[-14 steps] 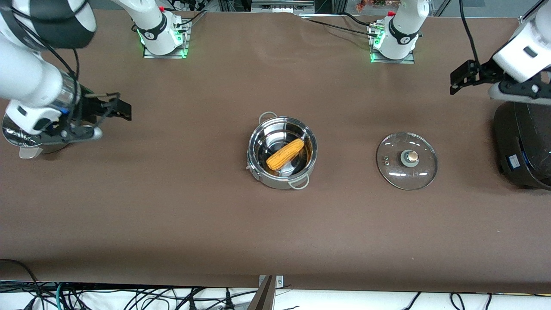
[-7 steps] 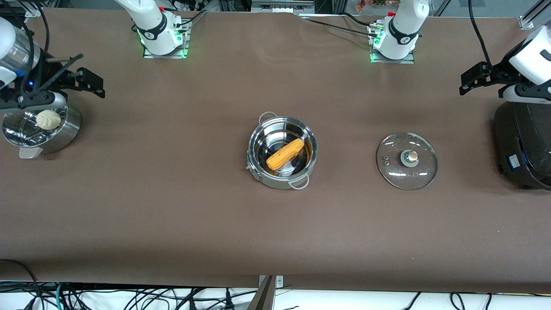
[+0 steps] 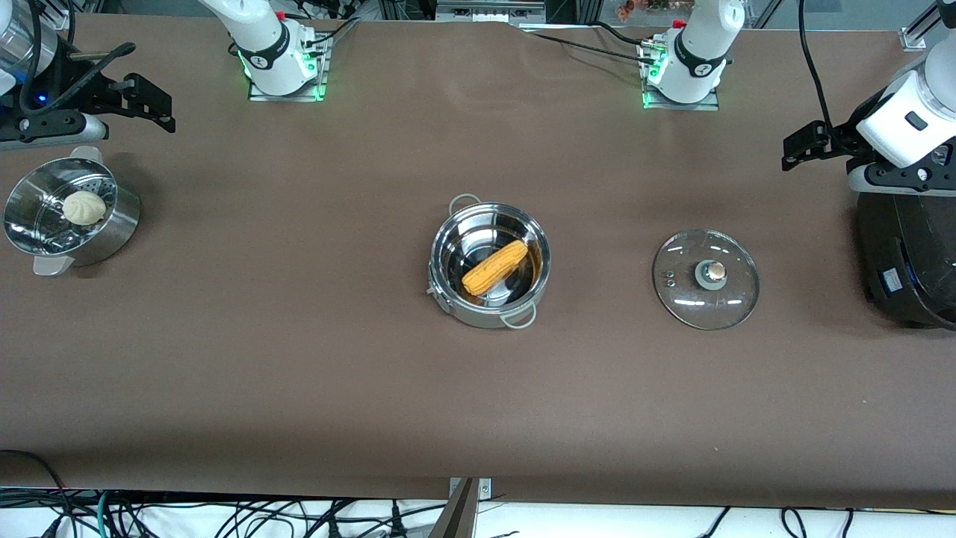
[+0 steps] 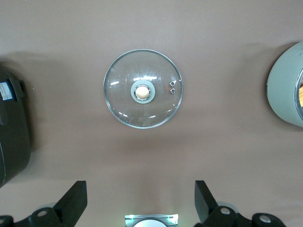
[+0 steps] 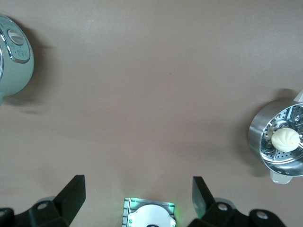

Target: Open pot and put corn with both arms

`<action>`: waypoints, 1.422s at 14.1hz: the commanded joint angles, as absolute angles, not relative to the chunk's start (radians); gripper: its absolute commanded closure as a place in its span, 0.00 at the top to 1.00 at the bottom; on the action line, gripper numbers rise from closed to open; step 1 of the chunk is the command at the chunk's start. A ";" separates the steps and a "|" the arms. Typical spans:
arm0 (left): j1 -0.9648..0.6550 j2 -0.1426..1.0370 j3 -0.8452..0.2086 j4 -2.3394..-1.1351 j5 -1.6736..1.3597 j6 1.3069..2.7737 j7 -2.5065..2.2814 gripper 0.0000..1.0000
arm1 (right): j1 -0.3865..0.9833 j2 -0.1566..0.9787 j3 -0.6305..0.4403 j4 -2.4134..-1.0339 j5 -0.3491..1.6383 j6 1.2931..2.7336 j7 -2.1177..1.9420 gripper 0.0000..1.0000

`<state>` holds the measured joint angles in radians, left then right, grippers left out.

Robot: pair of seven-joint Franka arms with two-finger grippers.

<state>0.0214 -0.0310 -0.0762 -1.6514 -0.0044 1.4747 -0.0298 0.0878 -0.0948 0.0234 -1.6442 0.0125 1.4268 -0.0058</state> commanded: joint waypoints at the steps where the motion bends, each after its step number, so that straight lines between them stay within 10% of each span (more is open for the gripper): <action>1: 0.029 -0.040 -0.086 -1.660 -0.012 1.486 -0.110 1.00 | 0.071 -0.107 0.035 -1.660 0.006 1.430 -0.011 1.00; 20: 0.058 0.041 -0.077 -1.555 -0.014 1.476 -0.104 1.00 | 0.066 -0.069 0.034 -1.612 0.003 1.439 -0.005 1.00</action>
